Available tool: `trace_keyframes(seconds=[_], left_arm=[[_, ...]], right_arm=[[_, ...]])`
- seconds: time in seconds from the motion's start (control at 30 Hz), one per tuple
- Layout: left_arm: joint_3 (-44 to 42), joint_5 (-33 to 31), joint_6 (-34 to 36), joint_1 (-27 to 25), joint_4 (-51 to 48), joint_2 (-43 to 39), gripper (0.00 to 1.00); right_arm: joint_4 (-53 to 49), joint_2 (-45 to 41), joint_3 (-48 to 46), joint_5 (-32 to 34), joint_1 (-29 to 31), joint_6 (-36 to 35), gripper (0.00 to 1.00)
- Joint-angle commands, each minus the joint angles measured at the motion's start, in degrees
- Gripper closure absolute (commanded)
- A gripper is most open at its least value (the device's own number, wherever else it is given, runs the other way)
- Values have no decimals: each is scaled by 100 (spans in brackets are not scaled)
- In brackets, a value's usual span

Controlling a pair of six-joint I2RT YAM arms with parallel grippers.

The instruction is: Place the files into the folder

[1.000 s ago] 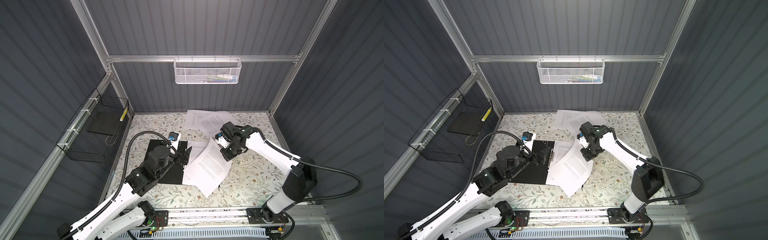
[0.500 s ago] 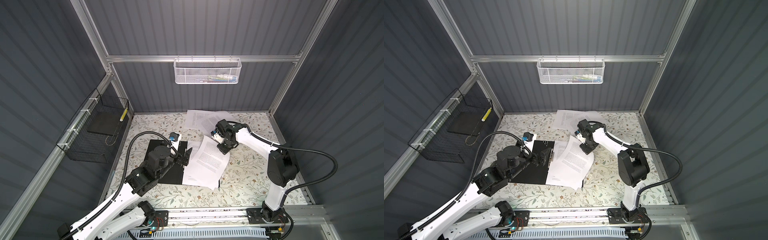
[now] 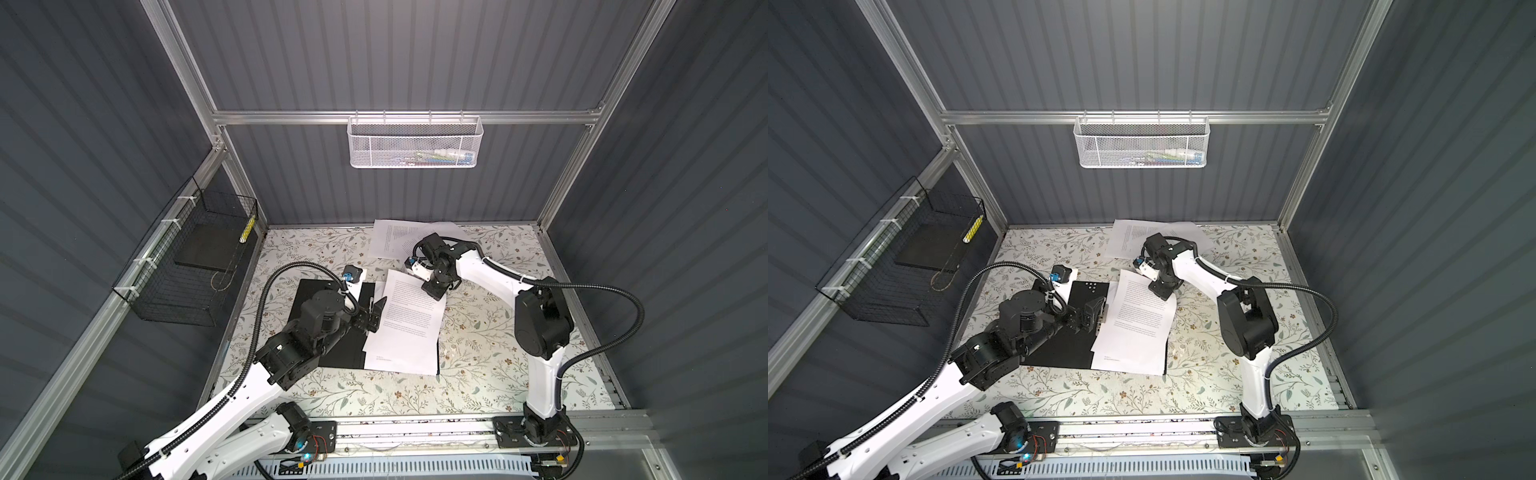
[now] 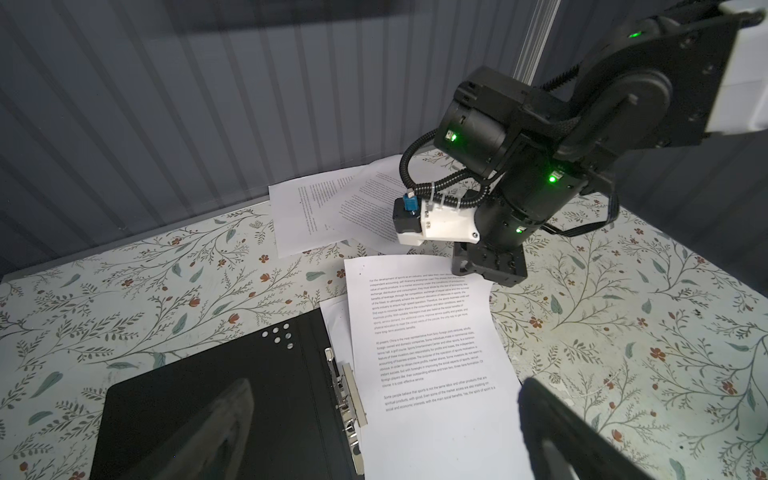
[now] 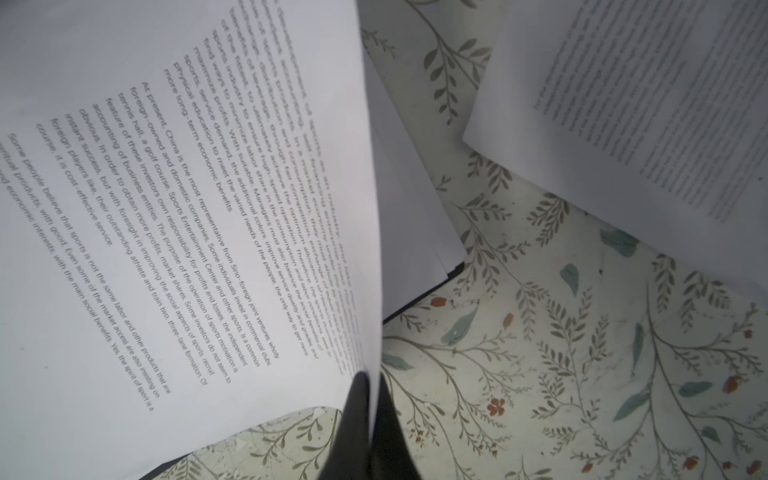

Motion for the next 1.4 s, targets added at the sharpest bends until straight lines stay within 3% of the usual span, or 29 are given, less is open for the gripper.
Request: trace_keyframes(seconds=[0.0,0.53,1.37], left_arm=[[-22,70,117,-21,11,34,0],[-25,96,134,-19,20,88,0],[-16,193,108,-20,1,89,0]], right_arm=[[-42,154,257,-214,95,-308,100],[-150,629,688,-336,229,-662,100],[-641,954,1081,-640,212,14,100]])
